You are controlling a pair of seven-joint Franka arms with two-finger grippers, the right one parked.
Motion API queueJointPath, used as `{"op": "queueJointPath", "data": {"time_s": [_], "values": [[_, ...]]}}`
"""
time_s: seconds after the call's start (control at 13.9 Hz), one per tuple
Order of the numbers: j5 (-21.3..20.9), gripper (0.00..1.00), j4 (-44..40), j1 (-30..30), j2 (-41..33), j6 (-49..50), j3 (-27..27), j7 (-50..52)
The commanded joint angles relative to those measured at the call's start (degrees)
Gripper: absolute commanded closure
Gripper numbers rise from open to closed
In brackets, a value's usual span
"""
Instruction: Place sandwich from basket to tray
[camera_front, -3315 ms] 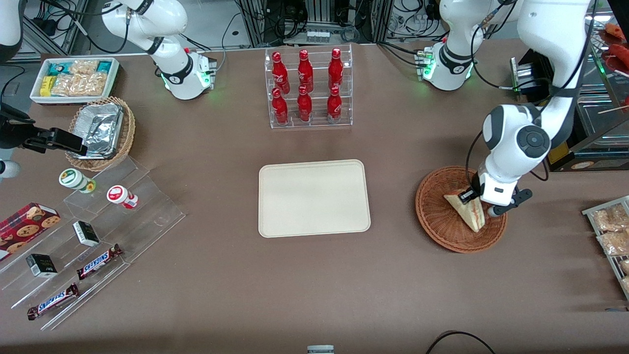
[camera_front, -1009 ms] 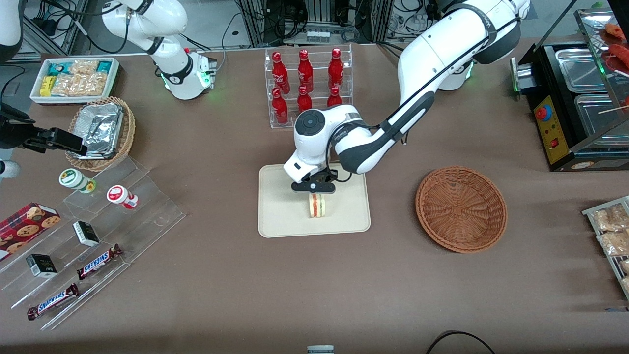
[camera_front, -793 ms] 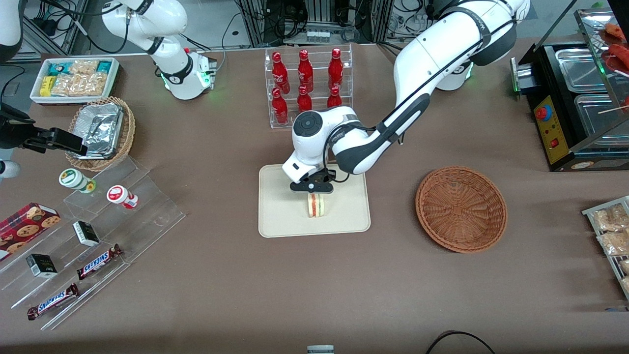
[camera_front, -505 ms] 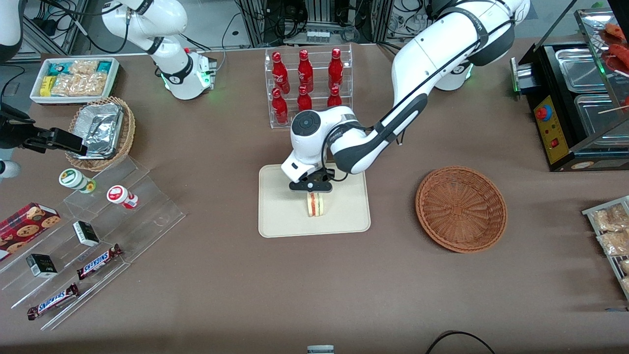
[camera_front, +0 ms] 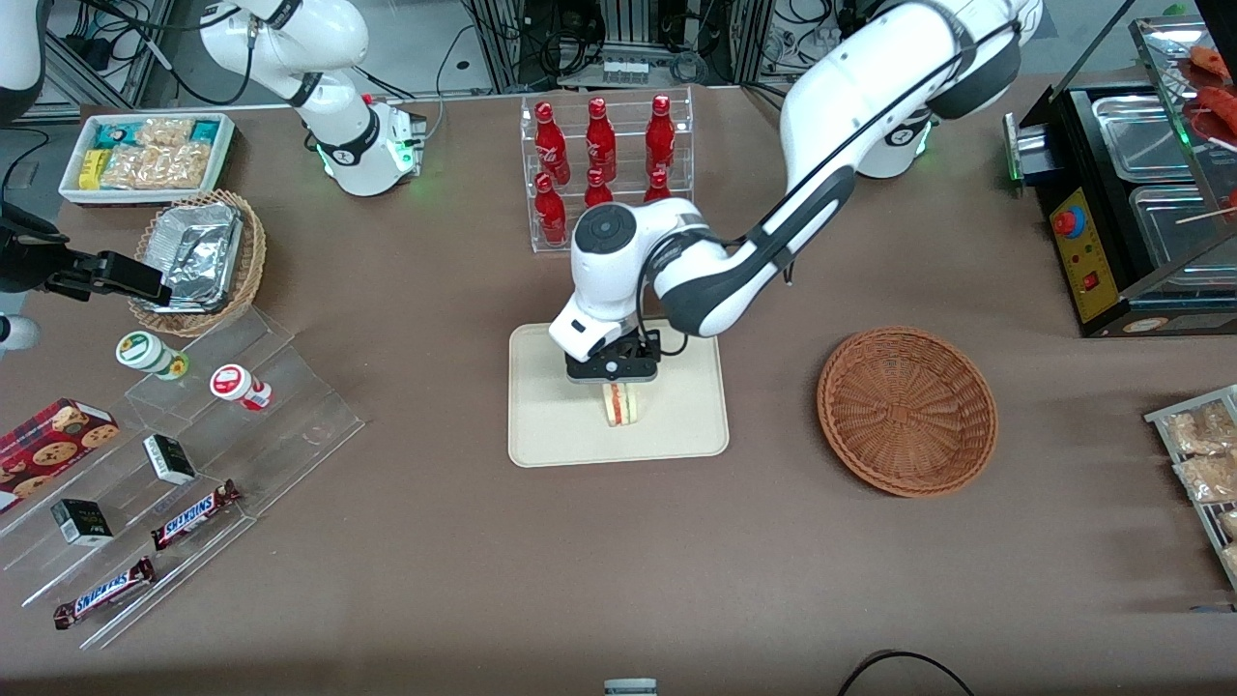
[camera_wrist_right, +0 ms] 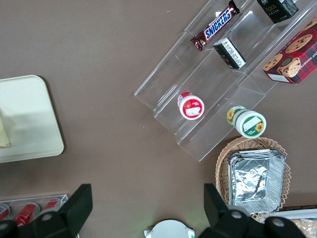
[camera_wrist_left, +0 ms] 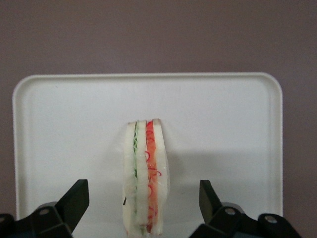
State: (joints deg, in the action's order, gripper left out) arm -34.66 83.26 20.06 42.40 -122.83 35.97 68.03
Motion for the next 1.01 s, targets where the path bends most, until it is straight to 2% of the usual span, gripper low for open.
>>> {"op": "queueJointPath", "data": {"time_s": [0.0,0.36,0.65,0.94], "values": [[3.88,0.01,1.64,-2.11,-9.68,6.44,-0.72,1.32],[9.34,0.01,2.17,-9.77,-20.06,17.08,-0.55,-0.17],[13.99,0.01,2.43,-15.39,-24.46,20.00,-2.21,-10.51],[23.82,0.01,2.44,-15.05,-29.73,22.72,-14.58,-27.99]]}}
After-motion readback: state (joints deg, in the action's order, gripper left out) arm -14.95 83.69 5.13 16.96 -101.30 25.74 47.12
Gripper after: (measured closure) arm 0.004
